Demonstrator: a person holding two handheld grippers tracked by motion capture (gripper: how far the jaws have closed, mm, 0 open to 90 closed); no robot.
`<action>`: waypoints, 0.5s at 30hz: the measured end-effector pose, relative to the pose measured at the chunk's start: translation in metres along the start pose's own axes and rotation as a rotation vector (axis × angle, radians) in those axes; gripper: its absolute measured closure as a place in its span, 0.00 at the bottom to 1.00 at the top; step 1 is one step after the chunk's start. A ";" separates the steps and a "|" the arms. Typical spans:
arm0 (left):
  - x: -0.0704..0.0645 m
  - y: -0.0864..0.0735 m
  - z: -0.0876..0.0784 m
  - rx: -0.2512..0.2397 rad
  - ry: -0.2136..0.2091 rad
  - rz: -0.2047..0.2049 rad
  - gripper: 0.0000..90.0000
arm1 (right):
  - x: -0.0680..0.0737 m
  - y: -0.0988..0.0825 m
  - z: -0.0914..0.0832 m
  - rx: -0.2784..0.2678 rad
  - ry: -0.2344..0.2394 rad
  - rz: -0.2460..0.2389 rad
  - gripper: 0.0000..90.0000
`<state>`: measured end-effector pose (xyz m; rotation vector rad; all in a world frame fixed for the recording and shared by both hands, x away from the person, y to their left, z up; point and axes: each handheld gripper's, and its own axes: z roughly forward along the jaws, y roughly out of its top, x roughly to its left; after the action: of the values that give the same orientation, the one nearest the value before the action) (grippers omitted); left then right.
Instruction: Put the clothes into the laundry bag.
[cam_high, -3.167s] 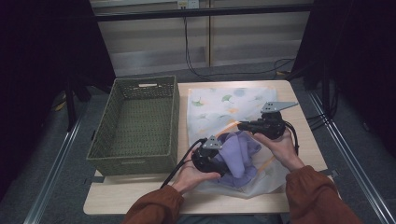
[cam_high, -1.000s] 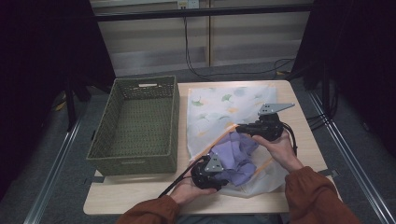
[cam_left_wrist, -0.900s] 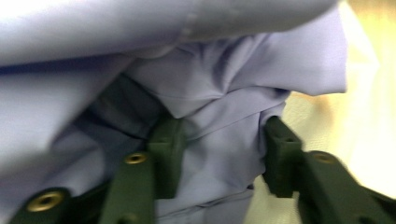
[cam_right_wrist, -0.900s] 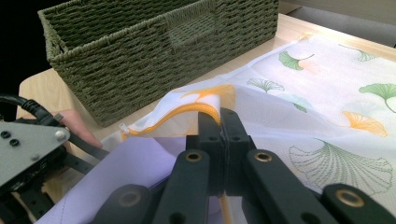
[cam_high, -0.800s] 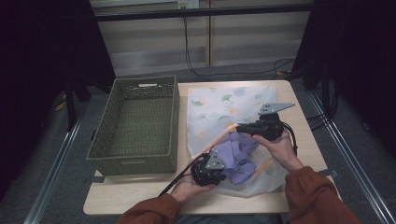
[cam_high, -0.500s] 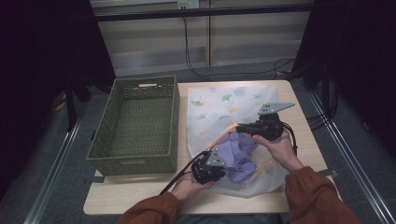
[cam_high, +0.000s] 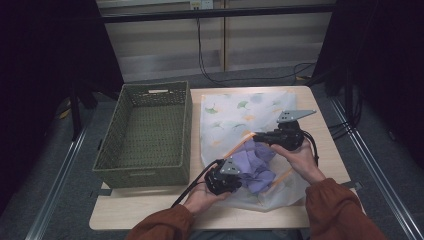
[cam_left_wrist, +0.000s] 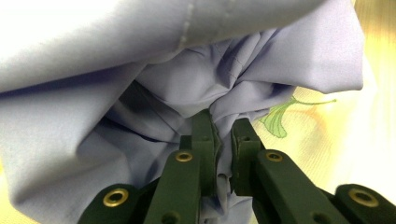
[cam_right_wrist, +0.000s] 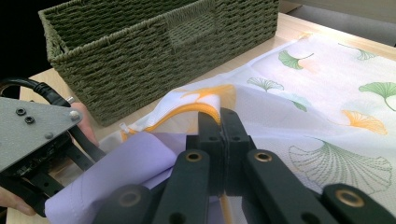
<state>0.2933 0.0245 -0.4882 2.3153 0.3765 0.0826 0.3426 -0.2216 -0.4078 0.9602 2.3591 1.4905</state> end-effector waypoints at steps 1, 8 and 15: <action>0.001 0.001 -0.002 0.020 0.001 0.023 0.93 | 0.000 0.000 0.000 0.000 0.000 0.000 1.00; 0.000 0.005 -0.002 -0.009 -0.003 0.004 0.93 | 0.001 0.001 0.000 0.001 0.002 -0.004 1.00; 0.000 0.008 0.000 -0.016 -0.019 0.013 0.93 | 0.001 0.001 -0.001 0.003 0.005 -0.002 1.00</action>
<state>0.2956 0.0188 -0.4825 2.3010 0.3497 0.0702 0.3420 -0.2215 -0.4065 0.9555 2.3655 1.4906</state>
